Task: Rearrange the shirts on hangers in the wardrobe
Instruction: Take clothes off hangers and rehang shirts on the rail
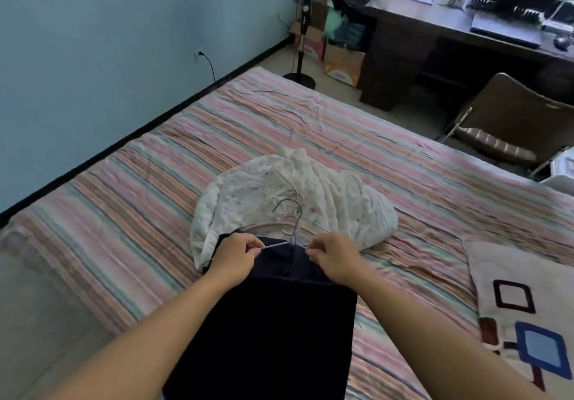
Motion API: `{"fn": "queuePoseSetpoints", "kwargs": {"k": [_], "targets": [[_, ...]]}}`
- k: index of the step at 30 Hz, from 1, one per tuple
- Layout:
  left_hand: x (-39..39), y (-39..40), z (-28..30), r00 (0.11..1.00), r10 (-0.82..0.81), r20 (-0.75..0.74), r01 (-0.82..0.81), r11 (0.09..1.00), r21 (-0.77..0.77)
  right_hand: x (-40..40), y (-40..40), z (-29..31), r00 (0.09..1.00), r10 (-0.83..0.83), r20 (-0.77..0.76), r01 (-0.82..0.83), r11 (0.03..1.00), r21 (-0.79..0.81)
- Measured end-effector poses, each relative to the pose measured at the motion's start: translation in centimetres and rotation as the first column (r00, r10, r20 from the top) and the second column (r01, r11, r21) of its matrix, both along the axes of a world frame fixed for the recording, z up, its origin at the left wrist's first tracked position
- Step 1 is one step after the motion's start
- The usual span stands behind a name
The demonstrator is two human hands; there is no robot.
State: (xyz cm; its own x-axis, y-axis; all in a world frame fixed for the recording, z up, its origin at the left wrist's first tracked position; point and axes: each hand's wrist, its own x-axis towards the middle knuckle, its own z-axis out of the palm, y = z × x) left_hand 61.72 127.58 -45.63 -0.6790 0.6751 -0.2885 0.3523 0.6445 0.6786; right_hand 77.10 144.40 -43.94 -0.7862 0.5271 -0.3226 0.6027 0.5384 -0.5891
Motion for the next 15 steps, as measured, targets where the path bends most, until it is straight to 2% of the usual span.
{"fn": "queuePoseSetpoints", "kwargs": {"k": [5,10,13,15], "targets": [[-3.6,3.8,-5.6,0.999,-0.044,0.025,0.047,0.994,-0.097,-4.0,3.8,-5.8,0.997,0.052,0.059,-0.063,0.975,0.212],[-5.6,6.6,-10.3,0.997,-0.057,-0.050,0.050,0.991,-0.124,-7.7,7.5,-11.3,0.997,-0.072,0.019,0.067,0.982,0.179],[-5.8,7.9,-13.2,0.962,-0.207,-0.178,0.158,0.954,-0.253,-9.6,9.2,-14.5,0.993,-0.115,0.021,0.110,0.979,0.172],[-5.3,8.0,-15.7,0.941,-0.300,-0.157,0.224,0.899,-0.375,-10.4,9.9,-16.4,0.992,-0.117,0.039,0.107,0.977,0.185]]}}
